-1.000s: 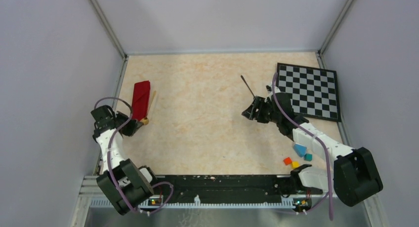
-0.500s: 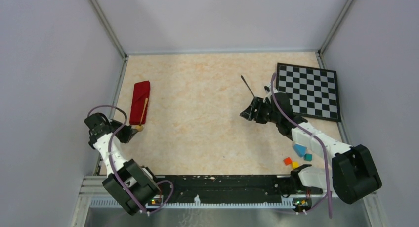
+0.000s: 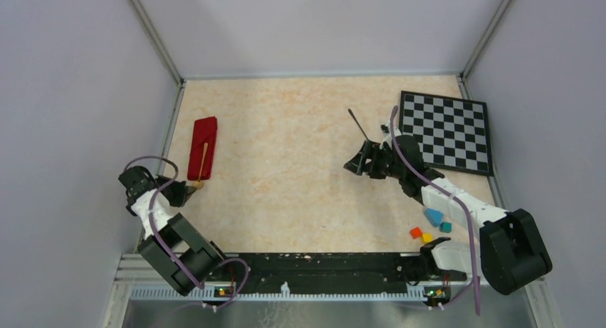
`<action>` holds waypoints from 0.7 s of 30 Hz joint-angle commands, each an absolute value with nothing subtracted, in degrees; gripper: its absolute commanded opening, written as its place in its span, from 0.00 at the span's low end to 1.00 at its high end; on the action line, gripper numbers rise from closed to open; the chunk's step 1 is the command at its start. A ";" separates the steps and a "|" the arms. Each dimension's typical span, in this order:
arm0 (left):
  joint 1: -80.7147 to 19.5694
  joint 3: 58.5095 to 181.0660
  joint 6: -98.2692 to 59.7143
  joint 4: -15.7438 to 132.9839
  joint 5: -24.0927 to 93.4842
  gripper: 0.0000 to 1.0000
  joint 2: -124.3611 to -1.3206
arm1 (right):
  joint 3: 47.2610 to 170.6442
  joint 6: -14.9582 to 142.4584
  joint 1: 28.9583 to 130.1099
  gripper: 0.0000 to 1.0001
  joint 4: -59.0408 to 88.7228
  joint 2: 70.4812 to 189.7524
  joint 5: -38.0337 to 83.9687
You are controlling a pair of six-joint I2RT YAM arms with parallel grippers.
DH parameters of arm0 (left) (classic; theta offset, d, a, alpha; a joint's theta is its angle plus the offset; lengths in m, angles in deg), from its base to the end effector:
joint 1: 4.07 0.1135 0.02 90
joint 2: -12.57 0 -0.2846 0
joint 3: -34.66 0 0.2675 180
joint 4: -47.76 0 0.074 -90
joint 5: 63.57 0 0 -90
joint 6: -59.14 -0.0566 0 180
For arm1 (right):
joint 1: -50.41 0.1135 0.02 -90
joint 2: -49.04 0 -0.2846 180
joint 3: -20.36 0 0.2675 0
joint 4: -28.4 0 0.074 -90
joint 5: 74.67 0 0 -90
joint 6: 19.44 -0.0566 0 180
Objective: Fold the napkin into a case and place the utensils inside
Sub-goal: Insert the spoon into the folded napkin.
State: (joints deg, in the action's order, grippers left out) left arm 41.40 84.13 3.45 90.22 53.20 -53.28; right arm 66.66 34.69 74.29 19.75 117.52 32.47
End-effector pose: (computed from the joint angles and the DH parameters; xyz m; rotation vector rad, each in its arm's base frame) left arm 0.1757 0.1423 0.1912 -1.4821 2.0330 -0.5265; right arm 0.2431 0.1259 0.2116 0.0429 2.2258 0.9171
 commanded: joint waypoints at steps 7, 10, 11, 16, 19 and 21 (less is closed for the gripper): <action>42.81 85.82 2.34 87.14 52.59 0.00 -55.93 | 65.70 36.90 74.56 0.76 24.94 116.99 35.05; 42.82 85.65 3.30 85.85 53.21 0.00 -56.98 | 65.53 36.82 74.58 0.76 25.27 117.17 35.27; 42.87 85.63 3.67 85.29 53.46 0.00 -57.33 | 65.49 36.77 74.53 0.76 25.24 117.23 35.28; 42.88 86.66 4.95 83.41 55.10 0.00 -59.83 | 65.67 36.98 74.60 0.76 24.72 117.15 34.98; 42.86 88.03 5.44 83.12 57.32 0.00 -62.10 | 65.68 36.99 74.60 0.76 24.69 117.28 34.69; 42.94 88.41 5.75 82.67 57.53 0.00 -62.52 | 65.73 37.08 74.58 0.76 24.59 117.43 34.53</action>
State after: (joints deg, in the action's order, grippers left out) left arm 42.36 85.49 4.85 86.05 54.58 -61.63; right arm 65.55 35.93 74.29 22.70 117.52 34.70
